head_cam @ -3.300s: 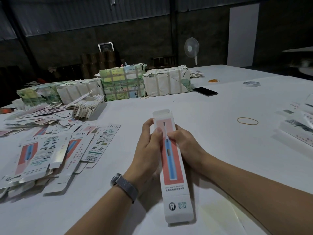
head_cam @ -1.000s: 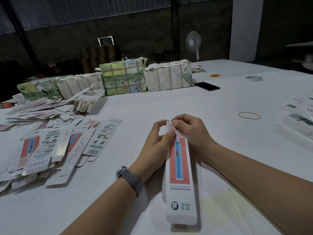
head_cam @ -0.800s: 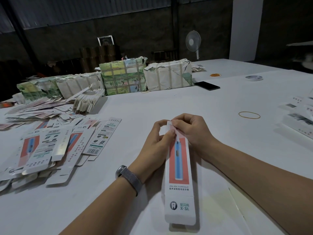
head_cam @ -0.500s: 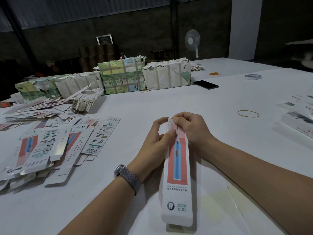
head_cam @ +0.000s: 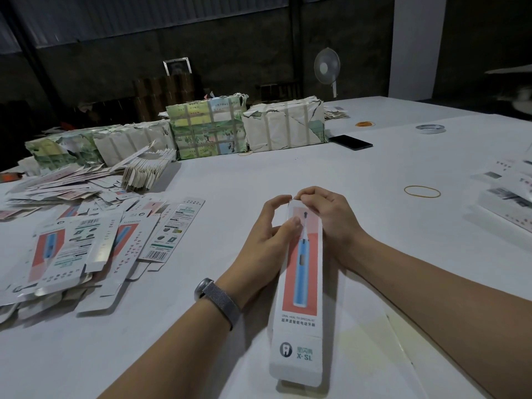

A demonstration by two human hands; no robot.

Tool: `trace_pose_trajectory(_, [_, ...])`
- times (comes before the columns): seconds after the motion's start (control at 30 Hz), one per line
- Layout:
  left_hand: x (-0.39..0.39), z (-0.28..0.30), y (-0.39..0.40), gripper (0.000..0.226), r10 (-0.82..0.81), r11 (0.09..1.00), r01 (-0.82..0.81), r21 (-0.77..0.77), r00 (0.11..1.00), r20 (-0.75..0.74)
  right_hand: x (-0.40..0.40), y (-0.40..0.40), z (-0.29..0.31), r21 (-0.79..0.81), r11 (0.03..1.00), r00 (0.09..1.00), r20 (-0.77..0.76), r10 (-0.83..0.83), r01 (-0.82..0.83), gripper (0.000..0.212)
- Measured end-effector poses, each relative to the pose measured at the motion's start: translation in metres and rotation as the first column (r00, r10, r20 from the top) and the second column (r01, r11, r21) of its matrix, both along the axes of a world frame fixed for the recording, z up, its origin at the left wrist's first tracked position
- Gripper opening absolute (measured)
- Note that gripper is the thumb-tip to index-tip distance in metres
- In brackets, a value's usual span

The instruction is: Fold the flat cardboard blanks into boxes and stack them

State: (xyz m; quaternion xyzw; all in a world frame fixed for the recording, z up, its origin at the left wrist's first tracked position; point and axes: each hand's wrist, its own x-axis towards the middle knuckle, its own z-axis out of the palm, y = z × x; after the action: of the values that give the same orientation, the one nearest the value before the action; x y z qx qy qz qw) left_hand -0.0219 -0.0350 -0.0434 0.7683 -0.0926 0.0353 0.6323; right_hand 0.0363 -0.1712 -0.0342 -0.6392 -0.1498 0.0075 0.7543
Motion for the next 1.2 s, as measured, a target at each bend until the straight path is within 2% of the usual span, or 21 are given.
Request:
trace_pose_trajectory(0.13, [0.001,0.001,0.001,0.02,0.023,0.999,-0.023,-0.045,1.0,0.013,0.0,0.0,-0.003,-0.048,0.999,0.999,0.044,-0.019,0.021,0.031])
trace_pose_trajectory(0.27, [0.002,0.003,0.004,0.019,0.089,0.994,-0.085,-0.075,0.995,0.05,0.002,0.002,-0.005,-0.043,0.999,1.0,0.012,0.028,-0.027,0.01])
trace_pose_trajectory(0.43, [0.002,0.003,0.007,0.017,0.135,0.984,-0.125,-0.126,0.988,0.074,0.003,0.003,-0.008,-0.14,0.987,0.993,0.072,0.092,-0.081,0.02])
trace_pose_trajectory(0.63, [0.002,0.003,0.005,0.016,0.152,0.979,-0.138,-0.148,0.984,0.088,0.004,0.001,-0.011,-0.082,0.994,0.993,0.081,0.082,-0.075,0.004])
trace_pose_trajectory(0.8, [0.002,0.003,0.004,0.017,0.155,0.979,-0.142,-0.144,0.985,0.081,0.005,0.002,-0.01,-0.037,0.996,0.996,0.031,0.085,-0.084,0.009])
trace_pose_trajectory(1.2, [0.005,0.0,0.005,0.016,0.181,0.973,-0.169,-0.156,0.982,0.064,0.005,0.004,-0.012,-0.054,0.995,0.996,0.037,0.084,-0.082,0.01])
